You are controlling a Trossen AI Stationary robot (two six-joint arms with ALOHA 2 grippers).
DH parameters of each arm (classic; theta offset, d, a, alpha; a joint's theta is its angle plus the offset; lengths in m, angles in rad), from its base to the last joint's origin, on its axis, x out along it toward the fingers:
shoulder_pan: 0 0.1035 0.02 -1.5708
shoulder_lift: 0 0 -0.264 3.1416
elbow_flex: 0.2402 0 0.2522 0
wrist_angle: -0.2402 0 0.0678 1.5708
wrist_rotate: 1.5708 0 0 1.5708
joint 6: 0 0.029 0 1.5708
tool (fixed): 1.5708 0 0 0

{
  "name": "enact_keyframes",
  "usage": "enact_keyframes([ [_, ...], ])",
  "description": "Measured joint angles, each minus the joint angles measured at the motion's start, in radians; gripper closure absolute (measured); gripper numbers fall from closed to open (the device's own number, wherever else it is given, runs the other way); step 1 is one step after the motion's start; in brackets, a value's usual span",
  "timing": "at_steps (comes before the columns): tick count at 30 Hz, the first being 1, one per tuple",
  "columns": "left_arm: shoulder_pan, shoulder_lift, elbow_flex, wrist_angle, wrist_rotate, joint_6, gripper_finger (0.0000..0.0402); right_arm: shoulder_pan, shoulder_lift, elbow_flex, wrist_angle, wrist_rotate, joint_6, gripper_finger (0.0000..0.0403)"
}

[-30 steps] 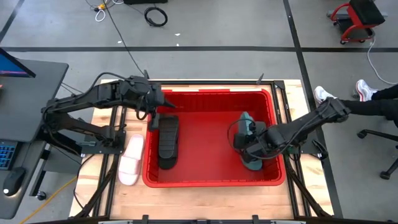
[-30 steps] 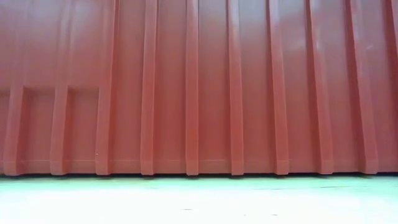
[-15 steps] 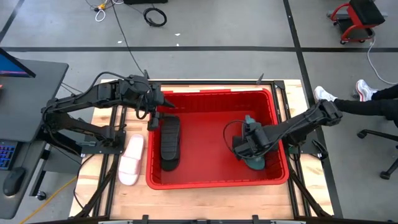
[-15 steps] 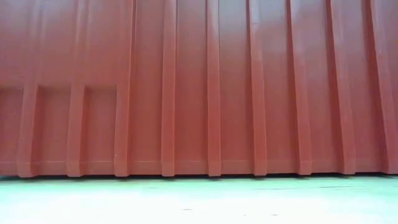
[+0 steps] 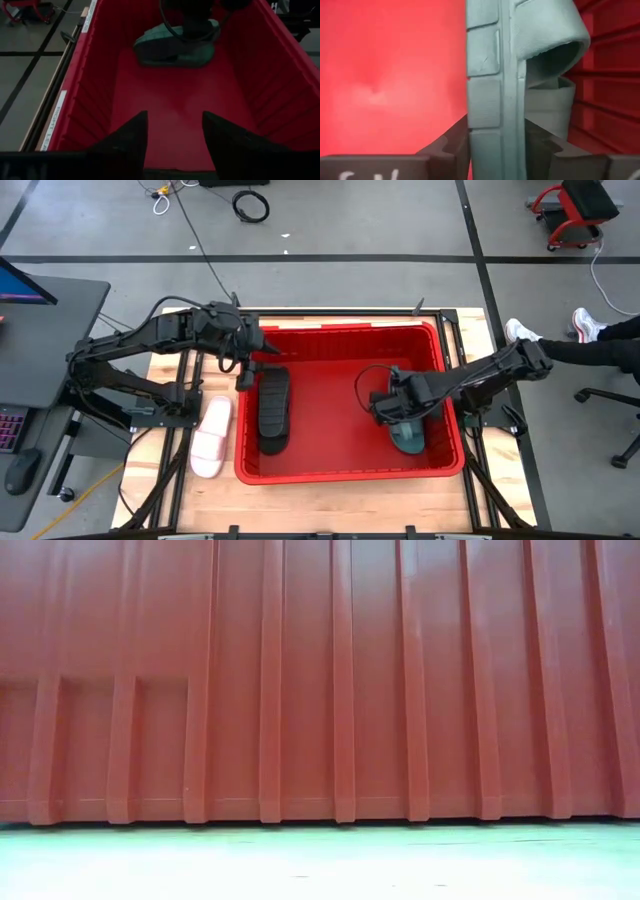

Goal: Pick and place slides into bin
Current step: Put the green slide on top of the other green slide in the container

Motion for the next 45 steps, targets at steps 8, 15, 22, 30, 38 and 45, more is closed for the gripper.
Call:
enact_keyframes([
  [8,0.000,0.000,0.000,-0.037,0.000,0.019,0.0217,-0.048,0.000,0.000,0.009,-0.004,-0.092,0.0237],
  [15,0.004,0.000,0.000,-0.034,0.000,0.042,0.0215,-0.115,0.000,0.011,-0.006,-0.083,-0.236,0.0217],
  [22,0.023,0.000,0.000,-0.027,0.000,0.042,0.0220,-0.170,-0.001,0.012,-0.068,-0.180,-0.326,0.0190],
  [30,0.024,0.007,0.000,-0.022,0.001,0.042,0.0221,-0.194,-0.008,0.063,-0.139,-0.224,-0.343,0.0186],
  [38,0.024,0.023,-0.001,-0.027,0.000,0.038,0.0222,-0.200,-0.009,0.092,-0.273,-0.284,-0.351,0.0186],
  [45,0.022,0.060,-0.001,0.004,0.003,0.011,0.0229,-0.202,-0.022,0.093,-0.269,-0.273,-0.388,0.0186],
])
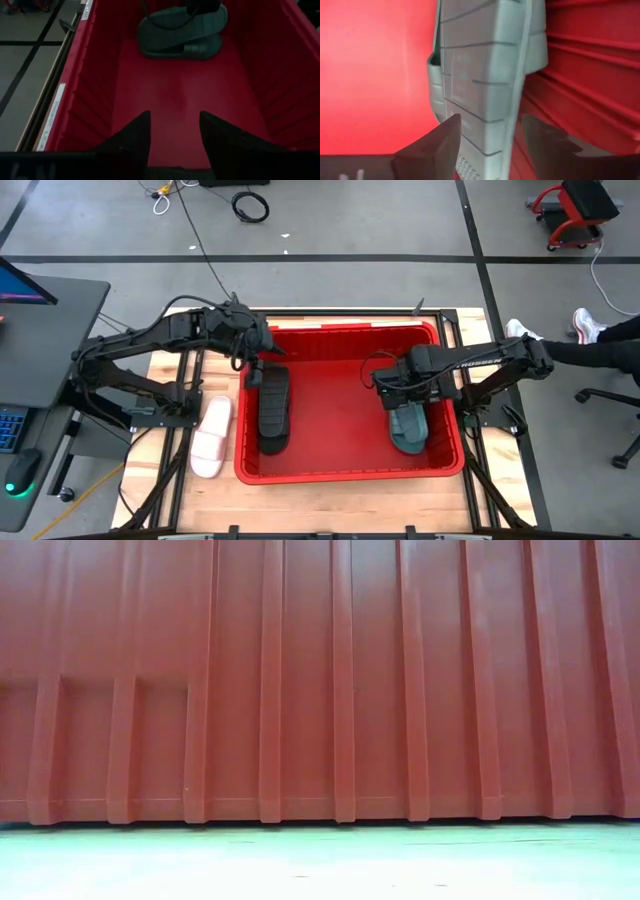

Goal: Pick and place slides into bin
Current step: Put the green slide on top of the other green slide in the container

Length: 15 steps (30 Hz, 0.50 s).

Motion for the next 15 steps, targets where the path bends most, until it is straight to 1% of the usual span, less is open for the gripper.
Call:
enact_keyframes([
  [4,-0.016,0.014,0.000,0.035,0.005,-0.024,0.0229,-0.007,-0.005,0.002,-0.001,0.008,-0.048,0.0186],
  [6,-0.024,0.020,0.000,0.050,0.002,-0.044,0.0229,-0.010,-0.005,0.023,-0.004,0.012,-0.080,0.0186],
  [9,-0.038,0.019,0.001,0.092,-0.006,-0.055,0.0233,-0.010,-0.007,0.049,0.001,0.048,-0.140,0.0186],
  [11,-0.046,0.020,0.001,0.105,-0.026,-0.064,0.0237,-0.010,-0.007,0.042,0.000,0.062,-0.189,0.0186],
  [15,-0.065,0.020,0.000,0.140,-0.086,-0.087,0.0244,-0.025,-0.007,-0.011,0.000,0.049,-0.247,0.0186],
])
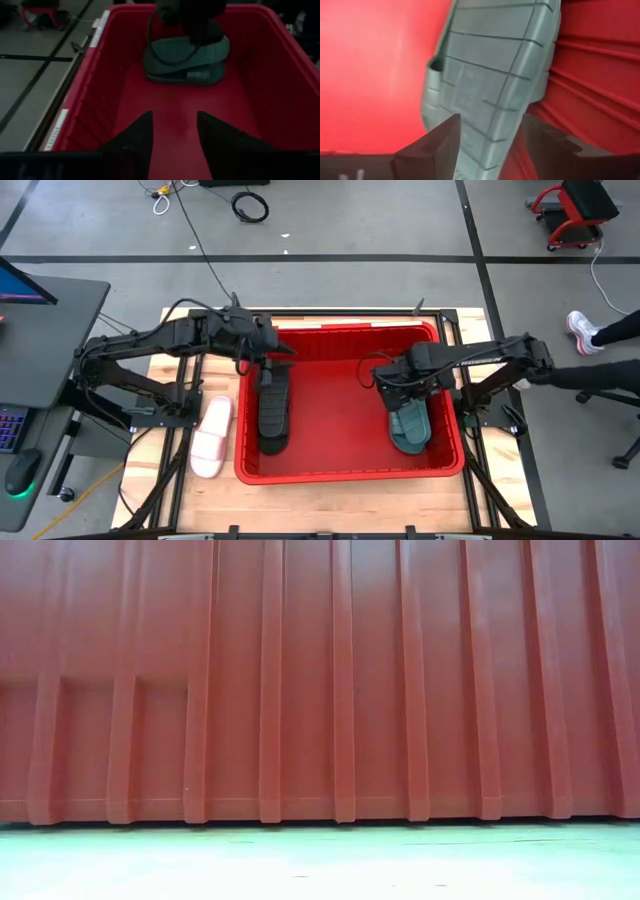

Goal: Pick and place slides into bin
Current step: Put the green slide on top of the other green slide in the container, then adjust the bottom green slide in the container to align the stack

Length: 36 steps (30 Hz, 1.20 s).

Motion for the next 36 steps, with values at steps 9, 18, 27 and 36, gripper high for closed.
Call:
enact_keyframes([
  [9,-0.050,-0.047,-0.247,0.359,-0.053,-0.145,0.0270,-0.033,0.001,-0.084,0.081,0.005,-0.117,0.0192],
  [18,-0.108,-0.094,-0.425,0.510,-0.088,-0.198,0.0296,-0.038,0.001,-0.026,0.098,-0.014,-0.303,0.0218],
  [27,-0.126,-0.103,-0.438,0.526,-0.168,-0.199,0.0318,-0.089,0.001,-0.113,0.066,-0.042,-0.510,0.0229],
  [36,-0.126,-0.124,-0.438,0.531,-0.175,-0.164,0.0322,-0.088,0.000,-0.161,0.090,-0.028,-1.023,0.0211],
])
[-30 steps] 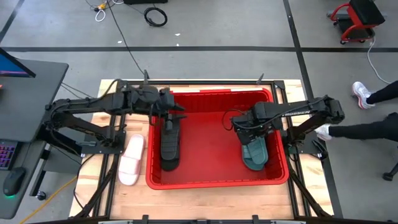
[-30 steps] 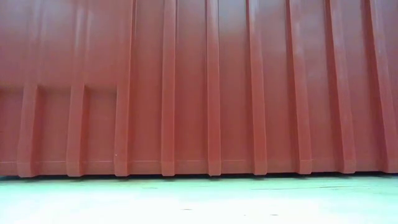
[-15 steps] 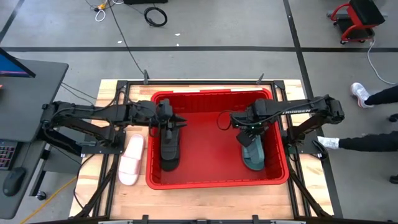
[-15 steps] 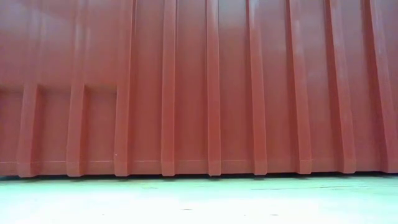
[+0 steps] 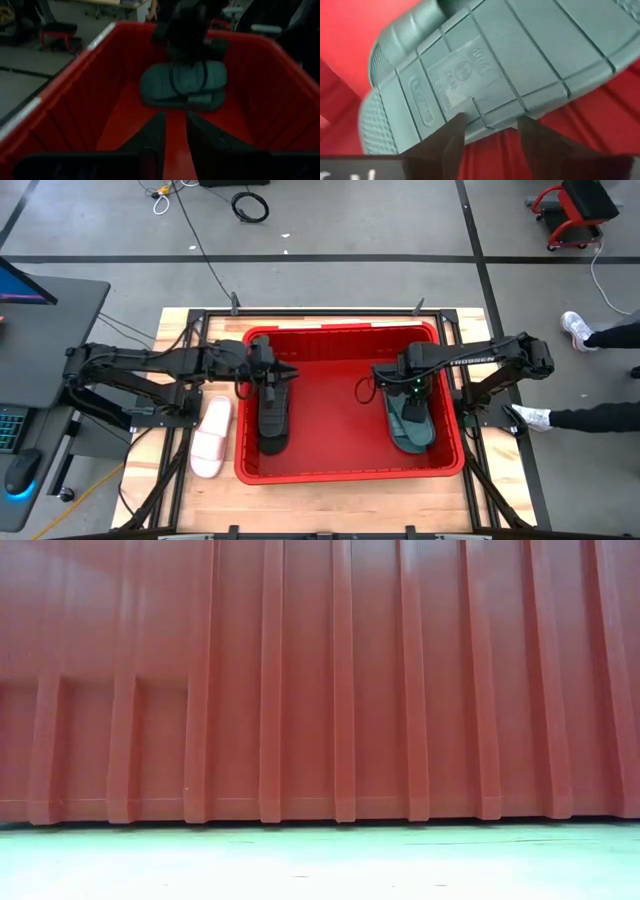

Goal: Pick and place slides into bin
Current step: Adjust the bottom green slide in the container to align the stack

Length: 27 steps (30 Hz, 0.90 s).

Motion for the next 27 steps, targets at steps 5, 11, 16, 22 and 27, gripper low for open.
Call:
enact_keyframes([
  [5,0.000,-0.028,0.000,-0.005,0.000,-0.007,0.0335,-0.019,0.002,0.020,-0.018,-0.022,-0.025,0.0205],
  [11,-0.004,-0.035,0.001,-0.029,0.000,-0.032,0.0350,-0.019,-0.005,0.025,-0.006,0.016,-0.133,0.0207],
  [16,-0.004,-0.034,0.001,-0.027,0.000,-0.034,0.0375,-0.062,-0.007,-0.073,0.061,0.022,-0.175,0.0207],
  [22,-0.004,-0.034,0.001,-0.025,0.000,-0.016,0.0394,-0.083,0.000,-0.080,0.118,0.001,-0.153,0.0208],
  [27,-0.004,-0.033,0.001,-0.022,-0.015,-0.032,0.0382,-0.079,-0.008,0.010,0.087,-0.023,-0.148,0.0208],
])
